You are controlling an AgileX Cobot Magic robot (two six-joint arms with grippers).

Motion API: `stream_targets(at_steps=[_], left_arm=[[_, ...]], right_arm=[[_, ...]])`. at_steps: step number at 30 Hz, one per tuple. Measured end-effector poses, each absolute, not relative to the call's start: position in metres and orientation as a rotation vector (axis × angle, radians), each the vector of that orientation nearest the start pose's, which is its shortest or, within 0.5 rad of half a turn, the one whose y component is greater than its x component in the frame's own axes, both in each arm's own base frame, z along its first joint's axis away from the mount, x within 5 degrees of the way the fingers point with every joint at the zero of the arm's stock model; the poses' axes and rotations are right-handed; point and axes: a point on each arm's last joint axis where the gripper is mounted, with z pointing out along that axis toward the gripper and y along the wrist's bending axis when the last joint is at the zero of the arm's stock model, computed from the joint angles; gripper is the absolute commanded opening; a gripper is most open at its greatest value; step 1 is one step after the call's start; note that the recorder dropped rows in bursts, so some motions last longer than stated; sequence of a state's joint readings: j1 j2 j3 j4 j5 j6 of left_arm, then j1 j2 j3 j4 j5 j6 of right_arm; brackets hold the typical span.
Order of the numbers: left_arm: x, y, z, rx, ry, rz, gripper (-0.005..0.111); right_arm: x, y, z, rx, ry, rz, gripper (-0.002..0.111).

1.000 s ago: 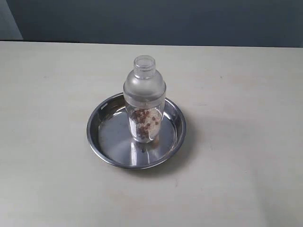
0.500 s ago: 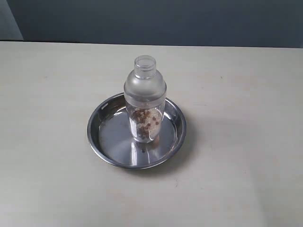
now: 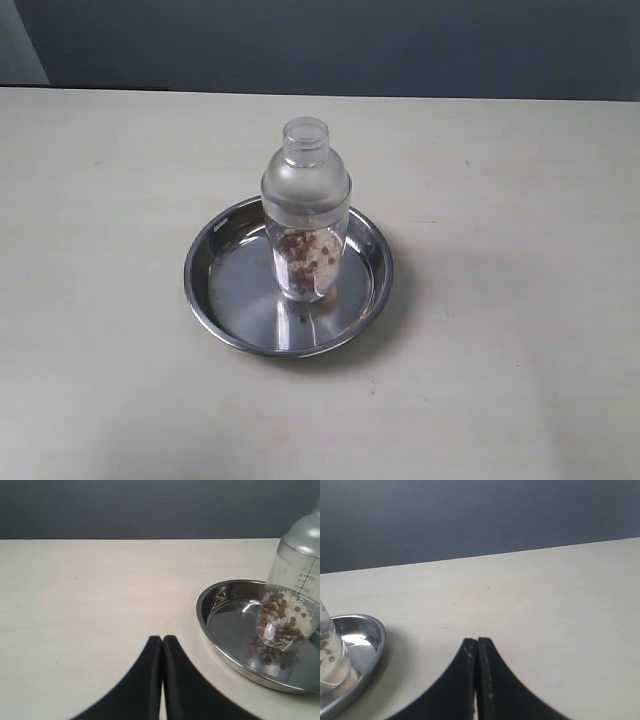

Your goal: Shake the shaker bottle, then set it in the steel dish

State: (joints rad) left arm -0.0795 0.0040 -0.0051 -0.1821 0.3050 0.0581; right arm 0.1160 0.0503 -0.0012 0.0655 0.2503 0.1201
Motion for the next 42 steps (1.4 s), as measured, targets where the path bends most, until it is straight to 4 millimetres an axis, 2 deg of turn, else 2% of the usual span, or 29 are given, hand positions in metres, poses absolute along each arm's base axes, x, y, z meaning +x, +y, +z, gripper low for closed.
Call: stream_targets(at_steps=[13,42], left_arm=[[0.0549,-0.0080,0.1924,0.015,1.731,-0.163,0.000],[0.0549,-0.0079,0.1924,0.017,1.731,-0.161,0.000]], right_arm=[[0.0580,0.0083,0.1881,0.049,1.788,0.230,-0.001],[0.0580,0.0083,0.1881,0.049,1.788,0.230,-0.001]])
